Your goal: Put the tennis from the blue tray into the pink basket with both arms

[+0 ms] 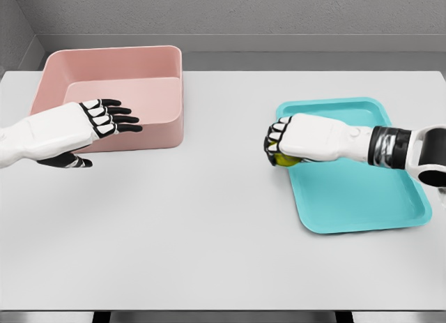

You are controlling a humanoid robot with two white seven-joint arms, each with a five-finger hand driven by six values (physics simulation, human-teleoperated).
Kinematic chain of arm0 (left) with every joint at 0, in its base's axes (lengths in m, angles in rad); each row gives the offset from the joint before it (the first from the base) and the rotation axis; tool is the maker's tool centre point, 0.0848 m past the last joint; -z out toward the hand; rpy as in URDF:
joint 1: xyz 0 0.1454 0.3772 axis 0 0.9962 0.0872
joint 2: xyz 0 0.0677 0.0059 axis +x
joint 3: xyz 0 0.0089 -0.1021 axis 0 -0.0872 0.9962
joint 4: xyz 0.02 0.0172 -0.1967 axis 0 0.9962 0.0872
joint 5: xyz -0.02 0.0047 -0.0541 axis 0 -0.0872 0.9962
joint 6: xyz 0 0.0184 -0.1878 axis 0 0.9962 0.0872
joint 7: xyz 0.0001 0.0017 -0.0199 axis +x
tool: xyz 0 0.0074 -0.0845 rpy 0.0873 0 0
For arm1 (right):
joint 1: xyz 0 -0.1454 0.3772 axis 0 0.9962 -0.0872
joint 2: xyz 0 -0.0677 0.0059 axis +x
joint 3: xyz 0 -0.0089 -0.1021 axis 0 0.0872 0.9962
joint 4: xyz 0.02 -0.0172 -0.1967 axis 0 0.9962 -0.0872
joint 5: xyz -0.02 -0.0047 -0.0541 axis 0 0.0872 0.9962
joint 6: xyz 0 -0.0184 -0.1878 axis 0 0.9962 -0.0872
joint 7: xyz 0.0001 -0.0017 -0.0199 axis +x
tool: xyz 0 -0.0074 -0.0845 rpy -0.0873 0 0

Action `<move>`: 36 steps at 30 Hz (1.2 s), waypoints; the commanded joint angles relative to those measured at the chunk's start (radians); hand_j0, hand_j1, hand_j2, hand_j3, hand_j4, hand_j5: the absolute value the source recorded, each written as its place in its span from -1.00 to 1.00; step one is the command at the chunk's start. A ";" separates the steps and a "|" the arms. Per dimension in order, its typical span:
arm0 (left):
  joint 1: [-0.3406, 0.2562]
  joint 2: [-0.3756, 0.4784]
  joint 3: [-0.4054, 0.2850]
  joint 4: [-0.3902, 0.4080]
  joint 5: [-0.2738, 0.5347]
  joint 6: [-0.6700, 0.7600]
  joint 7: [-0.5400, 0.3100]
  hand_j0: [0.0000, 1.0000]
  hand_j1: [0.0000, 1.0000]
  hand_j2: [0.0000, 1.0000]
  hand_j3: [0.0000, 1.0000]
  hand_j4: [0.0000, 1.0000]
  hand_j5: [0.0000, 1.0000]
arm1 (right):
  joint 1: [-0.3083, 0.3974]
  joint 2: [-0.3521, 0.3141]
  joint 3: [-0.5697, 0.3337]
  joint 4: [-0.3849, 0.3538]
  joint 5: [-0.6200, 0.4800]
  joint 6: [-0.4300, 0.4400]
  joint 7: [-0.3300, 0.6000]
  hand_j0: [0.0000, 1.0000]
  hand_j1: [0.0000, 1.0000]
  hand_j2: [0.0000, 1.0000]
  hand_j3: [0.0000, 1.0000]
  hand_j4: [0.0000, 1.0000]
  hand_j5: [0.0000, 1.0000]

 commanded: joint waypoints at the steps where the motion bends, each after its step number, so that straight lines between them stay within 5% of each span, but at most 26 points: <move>1: 0.000 0.001 0.000 0.001 0.007 0.001 0.000 1.00 1.00 1.00 1.00 1.00 1.00 | 0.000 0.064 0.001 0.002 0.034 0.003 0.009 -0.11 -0.11 -0.11 -0.11 -0.11 -0.11; 18: 0.000 0.004 0.000 -0.006 0.007 0.001 0.002 1.00 1.00 1.00 1.00 1.00 1.00 | -0.021 0.307 0.096 0.152 0.167 0.003 0.037 -0.11 -0.11 -0.11 -0.11 -0.11 -0.11; 26: 0.000 0.010 0.000 -0.007 0.008 0.001 0.002 1.00 1.00 1.00 1.00 1.00 1.00 | -0.023 0.318 0.100 0.174 0.175 0.003 0.037 -0.09 -0.09 -0.09 -0.09 -0.09 -0.09; 27: 0.000 0.010 0.000 -0.007 0.008 0.001 0.002 1.00 1.00 1.00 1.00 1.00 1.00 | -0.023 0.317 0.100 0.174 0.175 0.003 0.037 -0.03 -0.03 -0.03 -0.03 -0.03 -0.03; 30: 0.000 0.010 0.000 -0.007 0.008 0.001 0.000 1.00 1.00 1.00 1.00 1.00 1.00 | -0.023 0.318 0.101 0.174 0.175 0.003 0.037 0.69 0.69 0.69 0.69 0.69 0.69; 33: 0.000 0.010 0.000 -0.007 0.008 0.001 0.002 1.00 1.00 1.00 1.00 1.00 1.00 | -0.021 0.318 0.101 0.175 0.176 0.003 0.037 0.98 0.98 0.98 0.98 0.98 0.98; 36: 0.000 0.009 0.000 -0.007 0.008 0.001 0.002 1.00 1.00 1.00 1.00 1.00 1.00 | -0.017 0.317 0.101 0.174 0.176 0.003 0.037 0.99 0.99 0.99 0.99 0.99 0.99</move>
